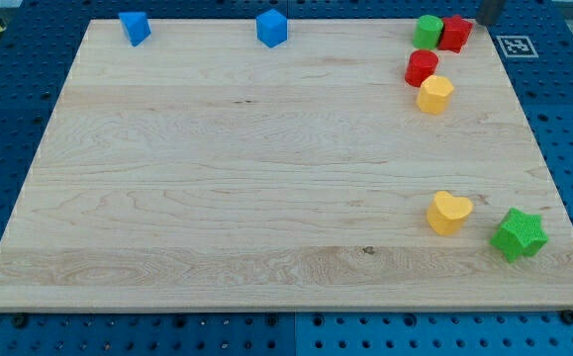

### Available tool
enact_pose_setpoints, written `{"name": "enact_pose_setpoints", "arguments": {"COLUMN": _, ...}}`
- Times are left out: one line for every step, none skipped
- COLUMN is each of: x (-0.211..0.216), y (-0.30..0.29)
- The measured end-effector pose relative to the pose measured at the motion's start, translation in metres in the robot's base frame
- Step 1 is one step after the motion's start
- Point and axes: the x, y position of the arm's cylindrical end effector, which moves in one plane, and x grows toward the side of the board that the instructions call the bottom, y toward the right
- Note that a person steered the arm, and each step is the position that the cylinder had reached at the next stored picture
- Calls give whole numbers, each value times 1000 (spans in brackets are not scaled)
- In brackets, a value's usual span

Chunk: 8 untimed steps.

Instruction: Push the green circle right to the red circle

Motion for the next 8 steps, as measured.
{"name": "enact_pose_setpoints", "arguments": {"x": 0, "y": -6}}
{"name": "enact_pose_setpoints", "arguments": {"x": 0, "y": -16}}
{"name": "enact_pose_setpoints", "arguments": {"x": 0, "y": -19}}
{"name": "enact_pose_setpoints", "arguments": {"x": 0, "y": -24}}
{"name": "enact_pose_setpoints", "arguments": {"x": 0, "y": -61}}
{"name": "enact_pose_setpoints", "arguments": {"x": 0, "y": -103}}
{"name": "enact_pose_setpoints", "arguments": {"x": 0, "y": -114}}
{"name": "enact_pose_setpoints", "arguments": {"x": 7, "y": -113}}
